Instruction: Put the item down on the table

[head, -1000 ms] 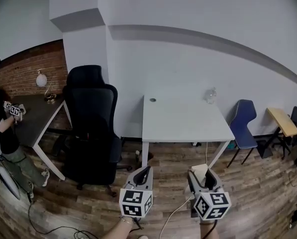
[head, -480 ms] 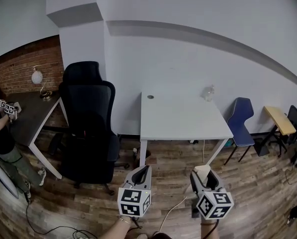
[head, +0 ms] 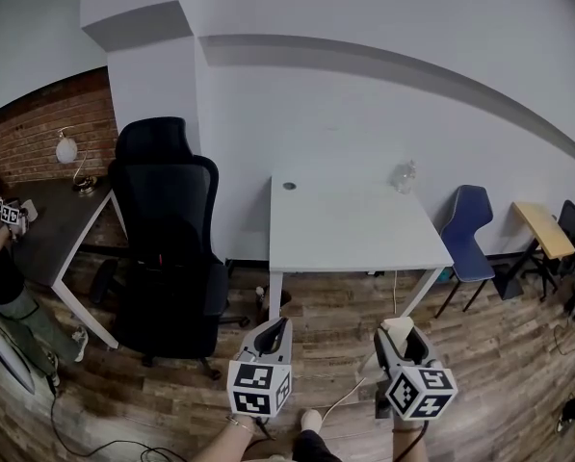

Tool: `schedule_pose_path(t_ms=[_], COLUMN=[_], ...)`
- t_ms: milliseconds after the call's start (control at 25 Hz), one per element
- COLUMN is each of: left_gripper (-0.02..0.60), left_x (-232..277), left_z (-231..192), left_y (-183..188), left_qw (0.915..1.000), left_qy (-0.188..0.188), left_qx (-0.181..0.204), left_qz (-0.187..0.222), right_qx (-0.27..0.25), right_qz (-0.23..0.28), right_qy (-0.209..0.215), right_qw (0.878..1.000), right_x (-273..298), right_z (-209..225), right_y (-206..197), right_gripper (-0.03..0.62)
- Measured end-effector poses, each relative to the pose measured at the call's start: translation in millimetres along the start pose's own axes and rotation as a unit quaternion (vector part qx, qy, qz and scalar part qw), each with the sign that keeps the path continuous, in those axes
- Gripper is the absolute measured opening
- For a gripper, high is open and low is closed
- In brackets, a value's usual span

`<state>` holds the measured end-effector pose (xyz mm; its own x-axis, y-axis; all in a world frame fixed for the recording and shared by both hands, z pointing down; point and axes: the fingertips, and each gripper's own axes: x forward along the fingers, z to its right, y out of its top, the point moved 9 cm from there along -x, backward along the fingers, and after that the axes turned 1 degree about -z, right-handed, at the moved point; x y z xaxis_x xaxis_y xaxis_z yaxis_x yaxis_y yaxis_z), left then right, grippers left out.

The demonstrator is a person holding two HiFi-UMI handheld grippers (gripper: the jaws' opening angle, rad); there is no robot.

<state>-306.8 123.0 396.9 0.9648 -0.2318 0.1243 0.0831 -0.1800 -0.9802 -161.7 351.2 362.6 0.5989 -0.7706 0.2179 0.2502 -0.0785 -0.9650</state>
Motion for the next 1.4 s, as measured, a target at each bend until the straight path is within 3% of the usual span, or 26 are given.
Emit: schedule_pose_path(t_ms=[240,1400], left_gripper=[0.015,0.015], left_x=[37.0,227.1], left_z=[0.0,-6.9], left_y=[4.2,37.4], left_qw=[1.0,0.9992], left_qy=[-0.006,0.039], left_qx=[0.003,0.002], left_qz=[0.001,0.012], right_qx=[-0.001,-0.016], right_qz=[0.0,-0.002], right_qy=[-0.003,0.028], right_qw=[1.0,0.999], right_x=[30.1,197.7], right_z=[18.9,128.0], right_y=[8.6,78.8], right_gripper=[0.295,0.295])
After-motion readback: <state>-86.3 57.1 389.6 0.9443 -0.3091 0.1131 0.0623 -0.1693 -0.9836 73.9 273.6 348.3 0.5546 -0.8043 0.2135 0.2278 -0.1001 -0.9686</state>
